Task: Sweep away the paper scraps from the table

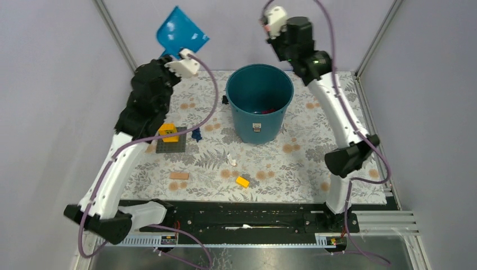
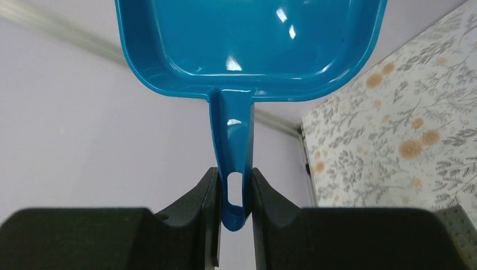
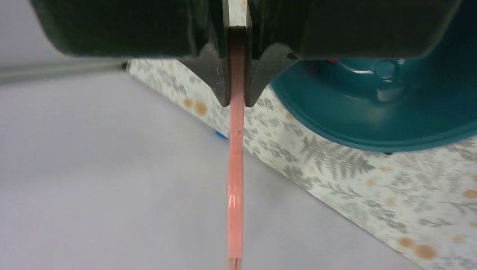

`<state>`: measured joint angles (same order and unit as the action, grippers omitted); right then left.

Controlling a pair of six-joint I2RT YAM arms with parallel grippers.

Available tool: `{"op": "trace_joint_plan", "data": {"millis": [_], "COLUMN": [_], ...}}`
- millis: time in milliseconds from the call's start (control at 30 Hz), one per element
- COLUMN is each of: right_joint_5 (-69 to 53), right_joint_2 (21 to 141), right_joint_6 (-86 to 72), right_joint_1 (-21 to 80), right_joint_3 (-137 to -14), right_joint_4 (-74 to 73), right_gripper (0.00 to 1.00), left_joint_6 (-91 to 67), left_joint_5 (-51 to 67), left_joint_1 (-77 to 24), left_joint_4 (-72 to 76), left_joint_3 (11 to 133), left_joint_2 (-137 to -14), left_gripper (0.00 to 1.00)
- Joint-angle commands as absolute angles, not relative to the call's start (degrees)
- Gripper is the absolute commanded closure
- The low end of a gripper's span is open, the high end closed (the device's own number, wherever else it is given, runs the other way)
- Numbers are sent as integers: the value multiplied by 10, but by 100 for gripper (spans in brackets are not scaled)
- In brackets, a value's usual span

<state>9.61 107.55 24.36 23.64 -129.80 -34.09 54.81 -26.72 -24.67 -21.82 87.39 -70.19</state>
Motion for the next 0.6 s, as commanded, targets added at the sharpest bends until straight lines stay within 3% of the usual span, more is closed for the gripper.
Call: {"op": "trace_joint_plan", "data": {"millis": [0,333,567], "right_joint_5": [170,202,259], "right_joint_2": [1119,1184,1250], "right_joint_6": [351,424,448], "right_joint_1": [355,521,596], "right_joint_3": [-1409,-1403,-1379], "right_joint_4": [-303,-272,-278], "right_gripper": [100,100,100], "left_joint_6": [448,242,69], "left_joint_5": [-288,-283,-205], "left_joint_1": [-203,-89,10], "left_joint_4": [-250,-390,-540], "left_joint_3": [852,824,787], "left_joint_2": [-640,-576,-531], "left_gripper": [100,100,100]}}
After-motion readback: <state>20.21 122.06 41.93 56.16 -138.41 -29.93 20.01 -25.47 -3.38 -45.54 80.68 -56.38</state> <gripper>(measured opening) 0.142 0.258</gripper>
